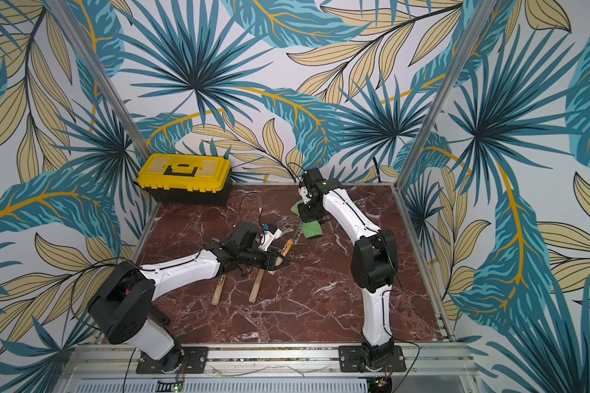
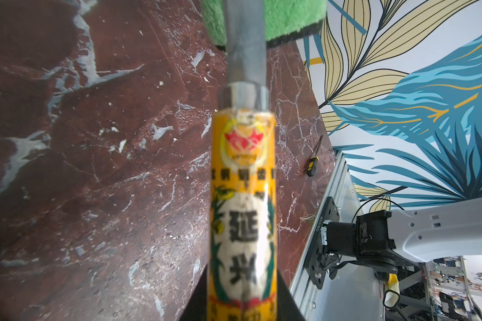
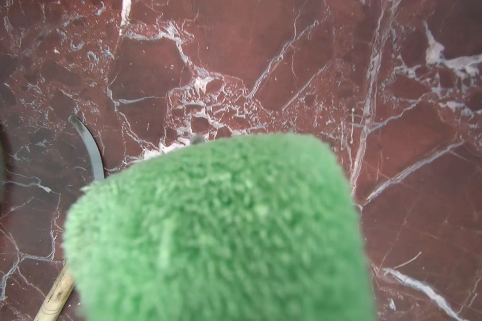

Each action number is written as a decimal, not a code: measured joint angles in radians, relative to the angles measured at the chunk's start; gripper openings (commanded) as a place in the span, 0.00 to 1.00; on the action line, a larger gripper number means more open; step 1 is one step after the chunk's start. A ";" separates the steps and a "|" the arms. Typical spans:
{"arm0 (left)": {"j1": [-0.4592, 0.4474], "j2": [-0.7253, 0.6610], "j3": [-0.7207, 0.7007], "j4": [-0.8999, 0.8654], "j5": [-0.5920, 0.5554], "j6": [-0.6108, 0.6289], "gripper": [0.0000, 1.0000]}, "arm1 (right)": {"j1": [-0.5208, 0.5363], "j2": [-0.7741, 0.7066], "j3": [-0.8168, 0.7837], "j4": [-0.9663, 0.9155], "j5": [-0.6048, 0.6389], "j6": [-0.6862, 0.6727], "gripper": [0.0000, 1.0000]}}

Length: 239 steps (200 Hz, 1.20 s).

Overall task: Wipe small sickles with rags
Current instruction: Wipe the small sickle.

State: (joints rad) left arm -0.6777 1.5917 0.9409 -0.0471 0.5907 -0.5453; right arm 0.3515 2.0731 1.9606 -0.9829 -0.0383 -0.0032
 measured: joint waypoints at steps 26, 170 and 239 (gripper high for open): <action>-0.008 -0.029 -0.012 -0.018 0.000 0.037 0.00 | -0.011 0.039 0.052 0.003 -0.001 -0.005 0.04; -0.029 -0.094 -0.055 0.008 -0.011 0.097 0.00 | -0.082 -0.083 -0.181 0.119 -0.123 0.018 0.04; -0.010 -0.092 -0.055 0.014 -0.026 0.100 0.00 | -0.082 -0.104 -0.217 0.143 -0.223 0.021 0.04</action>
State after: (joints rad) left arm -0.6880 1.4994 0.8860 -0.0330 0.5648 -0.4454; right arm 0.2691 1.9690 1.7432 -0.8394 -0.2611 0.0177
